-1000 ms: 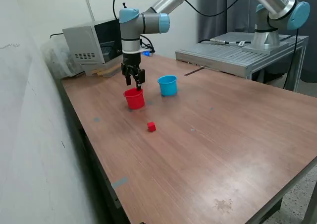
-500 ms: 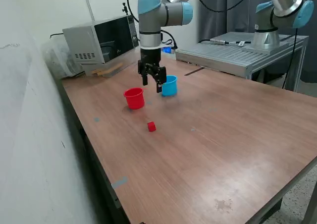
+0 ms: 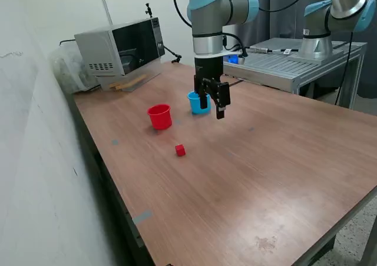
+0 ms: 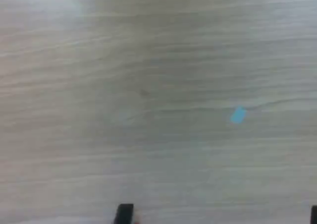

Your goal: Place red objects in the red bin, and blue objects in the blue bin.

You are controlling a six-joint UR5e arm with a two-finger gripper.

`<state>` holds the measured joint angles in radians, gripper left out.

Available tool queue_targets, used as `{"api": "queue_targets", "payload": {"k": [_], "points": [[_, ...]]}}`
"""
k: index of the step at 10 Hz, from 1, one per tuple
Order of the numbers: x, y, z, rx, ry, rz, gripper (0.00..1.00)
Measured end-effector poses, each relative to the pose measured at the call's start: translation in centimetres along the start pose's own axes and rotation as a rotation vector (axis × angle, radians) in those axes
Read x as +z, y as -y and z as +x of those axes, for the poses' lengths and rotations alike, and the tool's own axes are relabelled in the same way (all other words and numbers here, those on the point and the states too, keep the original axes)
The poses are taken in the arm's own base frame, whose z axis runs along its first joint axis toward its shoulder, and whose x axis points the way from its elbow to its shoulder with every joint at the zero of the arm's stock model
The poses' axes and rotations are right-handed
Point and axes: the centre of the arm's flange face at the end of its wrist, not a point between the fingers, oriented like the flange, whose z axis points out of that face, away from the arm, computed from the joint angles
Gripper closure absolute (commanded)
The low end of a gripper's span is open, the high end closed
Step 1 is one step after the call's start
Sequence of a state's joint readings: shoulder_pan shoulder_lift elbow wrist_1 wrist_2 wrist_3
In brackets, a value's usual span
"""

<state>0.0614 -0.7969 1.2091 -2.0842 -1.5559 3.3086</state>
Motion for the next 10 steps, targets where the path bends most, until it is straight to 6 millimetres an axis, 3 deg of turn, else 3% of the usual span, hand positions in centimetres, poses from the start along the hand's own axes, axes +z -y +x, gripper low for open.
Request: {"api": "queue_targets", "payload": {"k": [2, 4, 10], "points": [[1.1, -0.6, 2.1, 0.021, -0.002, 0.030, 0.00], [2.9, -1.9, 2.4, 0.034, 0.016, 0.044, 0.00], [7.8, -5.8, -0.8, 0.063, 0.088, 0.039, 0.00]]}}
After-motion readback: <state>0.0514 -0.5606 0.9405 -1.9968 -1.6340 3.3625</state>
